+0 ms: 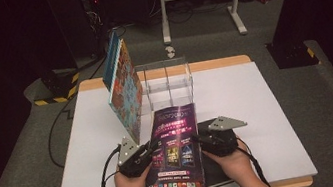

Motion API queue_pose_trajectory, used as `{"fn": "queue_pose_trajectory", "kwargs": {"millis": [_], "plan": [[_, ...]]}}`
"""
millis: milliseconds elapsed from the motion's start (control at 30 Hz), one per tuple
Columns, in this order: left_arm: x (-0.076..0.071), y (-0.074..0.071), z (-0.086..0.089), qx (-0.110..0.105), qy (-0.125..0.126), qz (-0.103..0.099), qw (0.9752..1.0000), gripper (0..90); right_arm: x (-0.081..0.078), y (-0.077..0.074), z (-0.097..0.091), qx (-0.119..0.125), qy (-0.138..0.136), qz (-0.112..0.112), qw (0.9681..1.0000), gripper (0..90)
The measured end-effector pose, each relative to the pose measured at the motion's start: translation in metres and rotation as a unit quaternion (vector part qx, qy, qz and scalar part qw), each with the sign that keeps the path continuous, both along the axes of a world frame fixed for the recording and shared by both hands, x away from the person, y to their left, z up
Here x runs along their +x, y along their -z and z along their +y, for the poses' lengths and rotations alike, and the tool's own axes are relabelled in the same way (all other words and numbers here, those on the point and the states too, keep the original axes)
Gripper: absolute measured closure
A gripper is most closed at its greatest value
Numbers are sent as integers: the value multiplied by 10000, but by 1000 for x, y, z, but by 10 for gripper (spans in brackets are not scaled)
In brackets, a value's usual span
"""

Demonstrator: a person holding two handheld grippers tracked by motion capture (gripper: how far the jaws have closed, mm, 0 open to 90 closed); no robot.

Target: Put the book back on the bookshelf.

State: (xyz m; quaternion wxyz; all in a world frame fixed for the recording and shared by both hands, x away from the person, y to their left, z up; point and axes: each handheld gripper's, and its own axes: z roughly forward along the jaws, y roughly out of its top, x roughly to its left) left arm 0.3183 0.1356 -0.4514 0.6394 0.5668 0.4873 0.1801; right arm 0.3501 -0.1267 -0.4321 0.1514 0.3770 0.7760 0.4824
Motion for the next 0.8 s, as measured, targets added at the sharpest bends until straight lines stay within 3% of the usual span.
{"fn": "queue_pose_trajectory", "kwargs": {"millis": [500, 800], "plan": [[2, -11, 29, -71, -327, -135, 9993, 827, 16, -6, 34, 76, -141, 55, 9999, 727], [7, -21, 37, -169, -461, -294, 9984, 828, 21, -17, 47, 200, -114, -62, 9997, 748]]}}
